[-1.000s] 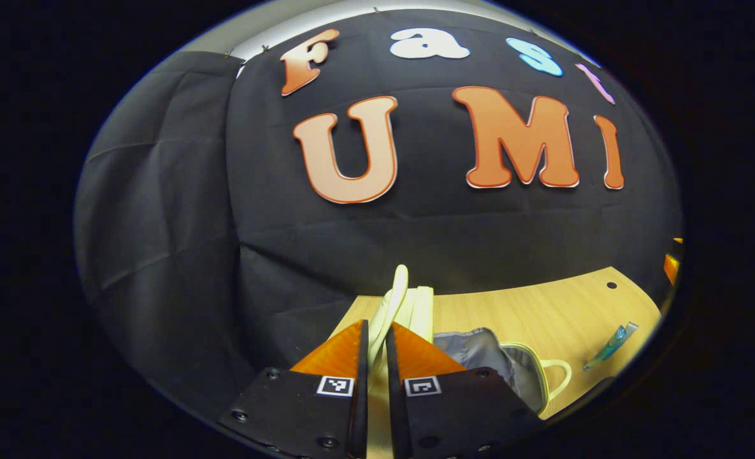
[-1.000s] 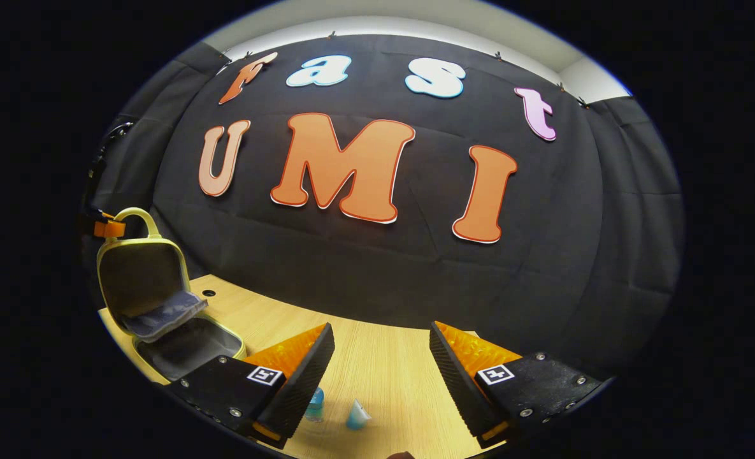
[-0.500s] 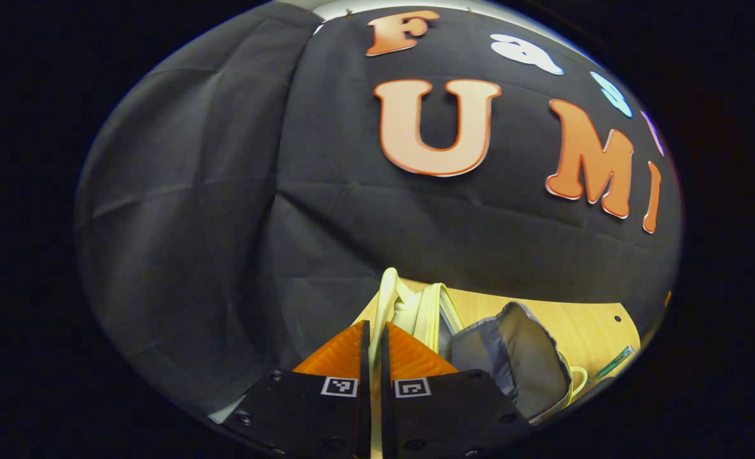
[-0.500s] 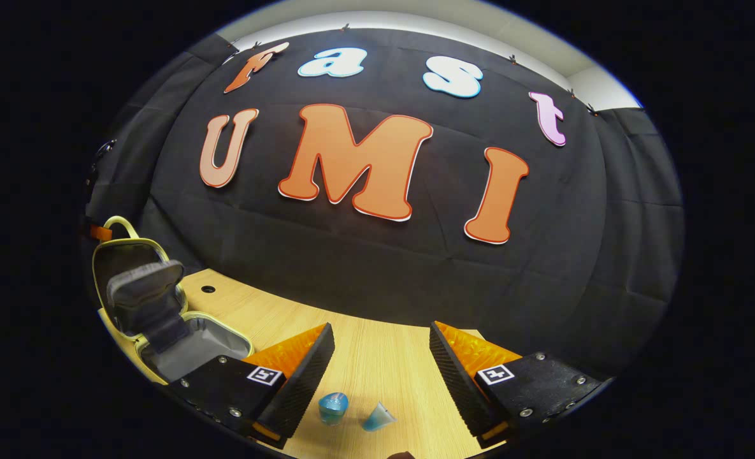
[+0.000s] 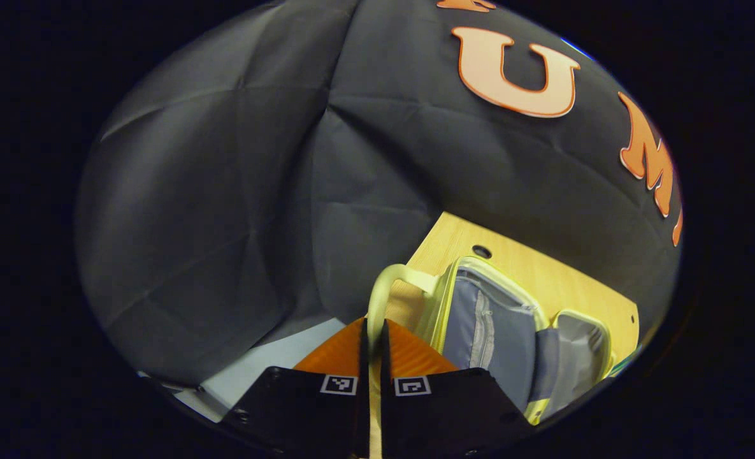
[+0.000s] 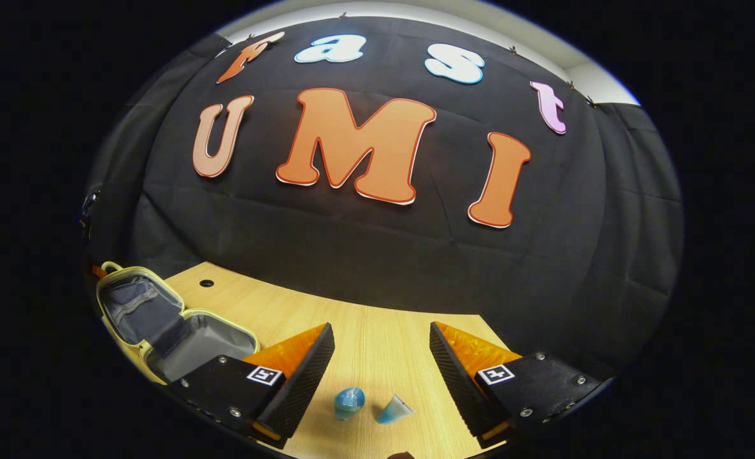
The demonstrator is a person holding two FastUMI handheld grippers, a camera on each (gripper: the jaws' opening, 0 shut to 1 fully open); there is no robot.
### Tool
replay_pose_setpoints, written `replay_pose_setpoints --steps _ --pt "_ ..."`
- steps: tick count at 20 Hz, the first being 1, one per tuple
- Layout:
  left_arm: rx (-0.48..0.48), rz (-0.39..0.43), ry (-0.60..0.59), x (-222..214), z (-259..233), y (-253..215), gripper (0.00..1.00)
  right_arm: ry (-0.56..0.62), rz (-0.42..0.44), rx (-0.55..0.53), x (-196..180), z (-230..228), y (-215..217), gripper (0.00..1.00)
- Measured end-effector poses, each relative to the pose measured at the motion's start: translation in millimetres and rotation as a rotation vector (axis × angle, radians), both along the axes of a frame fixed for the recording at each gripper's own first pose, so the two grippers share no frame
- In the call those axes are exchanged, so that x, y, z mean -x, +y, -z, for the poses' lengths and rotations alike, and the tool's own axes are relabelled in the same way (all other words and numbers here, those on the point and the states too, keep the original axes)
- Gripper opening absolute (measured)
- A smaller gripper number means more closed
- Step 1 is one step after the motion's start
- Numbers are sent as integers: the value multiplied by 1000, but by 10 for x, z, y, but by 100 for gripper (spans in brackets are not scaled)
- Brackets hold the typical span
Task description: First open the suitcase, pack the skin care products into it, and then close the suitcase.
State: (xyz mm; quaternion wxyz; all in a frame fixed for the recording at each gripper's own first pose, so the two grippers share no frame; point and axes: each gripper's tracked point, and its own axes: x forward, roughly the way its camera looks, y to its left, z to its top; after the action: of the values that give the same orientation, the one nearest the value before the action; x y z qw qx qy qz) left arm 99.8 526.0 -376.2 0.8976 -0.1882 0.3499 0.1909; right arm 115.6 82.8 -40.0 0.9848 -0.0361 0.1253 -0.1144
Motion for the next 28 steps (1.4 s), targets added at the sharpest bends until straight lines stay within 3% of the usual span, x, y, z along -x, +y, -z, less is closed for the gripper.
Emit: replay_pose_setpoints --steps 5,7,9,12,15,18,20,22,28 --pt "-82 12 125 52 406 -11 10 23 47 -13 111 94 -87 95" --pt "-129 34 115 46 325 1 22 46 55 -31 164 197 -124 95" --pt "-146 58 67 -21 187 -81 27 65 57 -38 239 286 -179 95" --pt "-124 70 -11 -48 -132 -294 51 67 56 -47 286 353 -286 96" --pt "-94 80 -111 -112 -602 -592 62 68 33 -54 306 400 -350 96" --pt "-78 110 -232 -17 -903 -905 89 52 9 -60 329 420 -413 96" --pt "-77 156 -252 15 -1059 -1162 99 57 -10 -89 350 469 -426 96" --pt "-110 215 -280 -69 -1179 -1477 96 54 -26 -103 366 507 -459 96" --pt "-44 368 -311 -15 -1381 -2771 97 90 -76 -125 482 778 -549 96"
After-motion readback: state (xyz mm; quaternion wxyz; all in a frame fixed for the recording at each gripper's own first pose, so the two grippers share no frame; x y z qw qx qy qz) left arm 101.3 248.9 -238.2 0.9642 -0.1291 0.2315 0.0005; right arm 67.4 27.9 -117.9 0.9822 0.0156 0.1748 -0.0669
